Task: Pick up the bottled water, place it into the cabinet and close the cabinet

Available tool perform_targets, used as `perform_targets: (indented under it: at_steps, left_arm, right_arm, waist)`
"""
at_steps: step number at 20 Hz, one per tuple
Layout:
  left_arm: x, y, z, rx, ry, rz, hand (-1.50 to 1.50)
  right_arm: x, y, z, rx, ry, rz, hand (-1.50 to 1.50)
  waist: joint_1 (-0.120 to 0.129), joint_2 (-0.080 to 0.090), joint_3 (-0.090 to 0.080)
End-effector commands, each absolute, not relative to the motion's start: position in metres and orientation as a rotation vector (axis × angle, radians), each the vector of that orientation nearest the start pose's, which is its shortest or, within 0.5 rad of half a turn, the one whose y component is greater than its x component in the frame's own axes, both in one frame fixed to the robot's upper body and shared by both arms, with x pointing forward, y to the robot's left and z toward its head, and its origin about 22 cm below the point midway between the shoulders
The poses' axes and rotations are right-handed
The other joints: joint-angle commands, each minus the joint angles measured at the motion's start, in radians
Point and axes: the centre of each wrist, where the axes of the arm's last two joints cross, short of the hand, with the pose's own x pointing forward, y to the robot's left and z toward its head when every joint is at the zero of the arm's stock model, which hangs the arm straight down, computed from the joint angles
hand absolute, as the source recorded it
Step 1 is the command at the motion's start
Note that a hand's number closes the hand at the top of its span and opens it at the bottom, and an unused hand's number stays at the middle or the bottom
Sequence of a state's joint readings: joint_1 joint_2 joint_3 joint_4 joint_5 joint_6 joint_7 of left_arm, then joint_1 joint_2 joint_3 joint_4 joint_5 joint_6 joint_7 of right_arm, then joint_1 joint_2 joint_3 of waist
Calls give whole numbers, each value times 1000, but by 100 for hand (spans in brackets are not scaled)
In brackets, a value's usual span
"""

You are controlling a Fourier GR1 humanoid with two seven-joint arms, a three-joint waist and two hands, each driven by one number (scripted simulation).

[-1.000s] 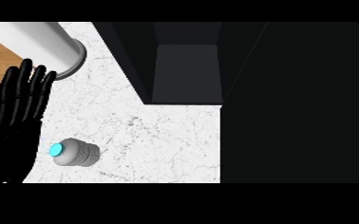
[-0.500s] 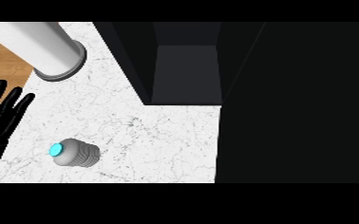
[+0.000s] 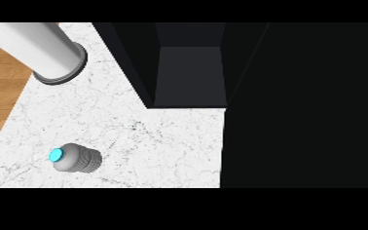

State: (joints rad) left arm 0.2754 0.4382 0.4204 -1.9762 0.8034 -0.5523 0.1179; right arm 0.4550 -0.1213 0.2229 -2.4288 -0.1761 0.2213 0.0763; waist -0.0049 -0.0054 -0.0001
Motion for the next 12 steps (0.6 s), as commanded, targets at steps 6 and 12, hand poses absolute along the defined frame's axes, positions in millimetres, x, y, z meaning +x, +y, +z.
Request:
perform_targets:
  at_steps: [6,12]
  left_arm:
    - [161,406,84,-264,-1688,-167,-150]
    - [174,417,45,-260,-1621,-176,-150]
  right_arm:
    - [80,-219,149,329,-1942,233,-150]
    - [74,-224,151,310,-1952,249,-150]
  waist:
    - [-11,3,-1]
    - [-13,4,-1]
